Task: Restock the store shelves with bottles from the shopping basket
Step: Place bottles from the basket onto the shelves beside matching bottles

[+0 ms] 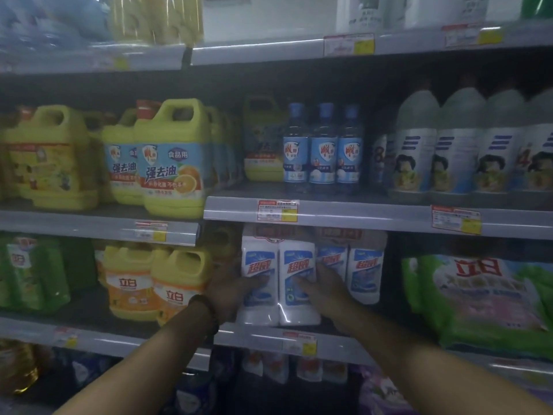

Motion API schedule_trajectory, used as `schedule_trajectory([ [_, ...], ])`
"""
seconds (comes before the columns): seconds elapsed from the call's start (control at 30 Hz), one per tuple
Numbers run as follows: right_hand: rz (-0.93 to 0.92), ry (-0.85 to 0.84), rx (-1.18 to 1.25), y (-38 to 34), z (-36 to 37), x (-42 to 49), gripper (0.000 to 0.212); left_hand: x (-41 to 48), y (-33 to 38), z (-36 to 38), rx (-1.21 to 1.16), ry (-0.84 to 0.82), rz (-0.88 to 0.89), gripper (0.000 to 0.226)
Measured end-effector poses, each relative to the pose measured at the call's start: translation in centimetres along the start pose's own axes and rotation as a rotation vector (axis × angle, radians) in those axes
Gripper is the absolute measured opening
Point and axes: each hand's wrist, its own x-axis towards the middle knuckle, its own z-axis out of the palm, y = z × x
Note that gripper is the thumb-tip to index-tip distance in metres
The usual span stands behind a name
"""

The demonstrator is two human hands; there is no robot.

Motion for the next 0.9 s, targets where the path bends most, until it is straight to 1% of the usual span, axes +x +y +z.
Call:
schedule_trajectory([
  [0.1,-0.031,0.025,-0.041,0.5,0.7,2.5,0.027,1.8,-0.5,-1.0,0.049,0.046,0.031,0.026],
  [0.17,-0.04,0.057,-0.049,0.8,1.3,3.4,0.026,2.8,-0.9,-1.5,0.099,0.074,0.082,0.028],
  [0.23,-0.05,0.1,-0.049,1.2,2.1,3.8,0.027,3.1,-1.4,-1.3,0.098,0.103,0.102,0.029],
  [0.33,-0.085,0.206,-0.099,1.8,2.8,3.7,0.028,3.2,-2.5,-1.0,0.138,0.105,0.15,0.035],
  [0.4,-0.112,0.225,-0.166,2.2,2.9,3.3,0.036,3.2,-2.9,-1.3,0.199,0.07,0.169,0.046],
  [0.5,-0.107,0.213,-0.326,3.1,3.0,3.0,0.058,2.9,-2.8,-1.9,0.329,0.028,0.197,0.073],
  [0.6,-0.098,0.253,-0.415,3.4,3.3,2.5,0.066,2.7,-2.8,-2.0,0.437,0.064,0.226,0.082],
  [0.67,-0.119,0.313,-0.508,3.3,3.7,2.2,0.068,2.6,-2.9,-1.3,0.458,0.119,0.238,0.085],
  [0.77,-0.12,0.393,-0.577,3.2,4.3,2.2,0.067,2.7,-2.9,0.3,0.44,0.199,0.245,0.08],
  [0.9,-0.13,0.417,-0.542,3.1,4.3,2.4,0.051,3.8,-3.0,1.3,0.464,0.266,0.245,0.078],
])
